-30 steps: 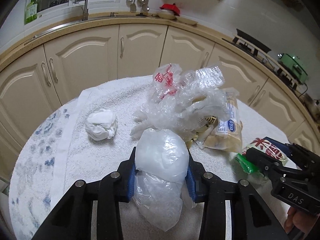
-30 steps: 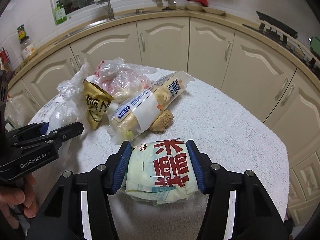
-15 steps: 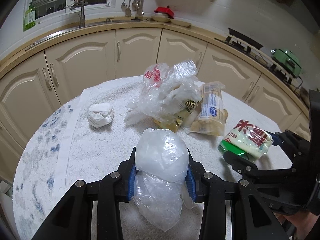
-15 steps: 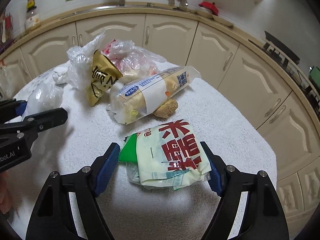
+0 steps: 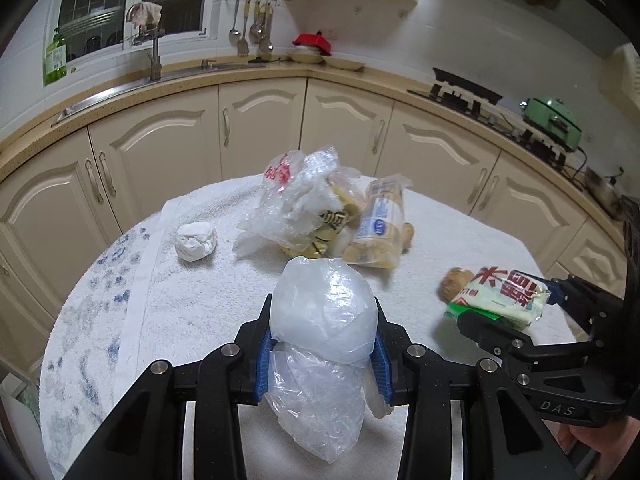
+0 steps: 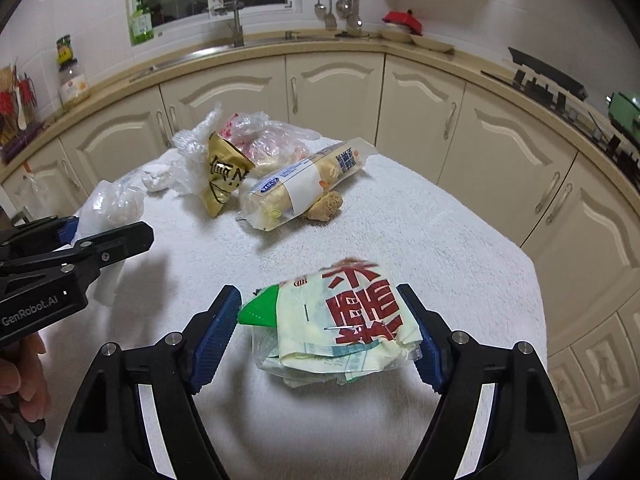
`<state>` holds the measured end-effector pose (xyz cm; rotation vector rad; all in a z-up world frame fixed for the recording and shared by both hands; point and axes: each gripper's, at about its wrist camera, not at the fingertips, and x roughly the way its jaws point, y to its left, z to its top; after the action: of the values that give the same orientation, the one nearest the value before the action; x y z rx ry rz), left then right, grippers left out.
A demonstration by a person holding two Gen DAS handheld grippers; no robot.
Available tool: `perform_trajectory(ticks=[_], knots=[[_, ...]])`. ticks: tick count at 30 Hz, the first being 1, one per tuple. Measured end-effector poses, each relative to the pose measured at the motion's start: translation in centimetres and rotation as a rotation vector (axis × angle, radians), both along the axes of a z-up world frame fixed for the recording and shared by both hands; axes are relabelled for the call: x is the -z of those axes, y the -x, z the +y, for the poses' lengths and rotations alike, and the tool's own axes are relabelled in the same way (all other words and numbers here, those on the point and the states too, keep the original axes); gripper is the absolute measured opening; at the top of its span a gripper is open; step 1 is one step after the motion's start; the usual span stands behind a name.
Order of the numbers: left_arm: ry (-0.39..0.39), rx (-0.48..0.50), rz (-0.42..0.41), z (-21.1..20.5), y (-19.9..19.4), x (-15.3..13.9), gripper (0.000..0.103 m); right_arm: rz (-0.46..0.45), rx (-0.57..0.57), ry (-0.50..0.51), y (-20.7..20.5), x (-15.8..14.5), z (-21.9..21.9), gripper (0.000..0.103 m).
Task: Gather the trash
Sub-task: 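Carry the clear bag and snack packet to the blue bin and release them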
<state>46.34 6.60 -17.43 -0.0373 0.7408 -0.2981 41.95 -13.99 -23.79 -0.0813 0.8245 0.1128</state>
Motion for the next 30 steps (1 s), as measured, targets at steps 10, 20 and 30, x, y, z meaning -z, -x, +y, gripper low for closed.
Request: perform_trajectory(ticks=[10, 20, 30], knots=[[-0.005, 0.050, -0.039, -1.4, 5.3, -1.7, 0.037, 0.071, 0.006, -0.049, 4.6, 1.3, -0.6, 0.080], [-0.010, 0.057, -0.050, -2.5, 9.7, -2.7, 0.037, 0.109, 0.014, 0.009, 5.8, 3.6, -0.3, 0.080], [-0.002, 0.055, -0.089, -2.3, 13.6, -4.7, 0.037, 0.030, 0.024, -0.081, 8.9, 0.7, -0.8, 0.079]])
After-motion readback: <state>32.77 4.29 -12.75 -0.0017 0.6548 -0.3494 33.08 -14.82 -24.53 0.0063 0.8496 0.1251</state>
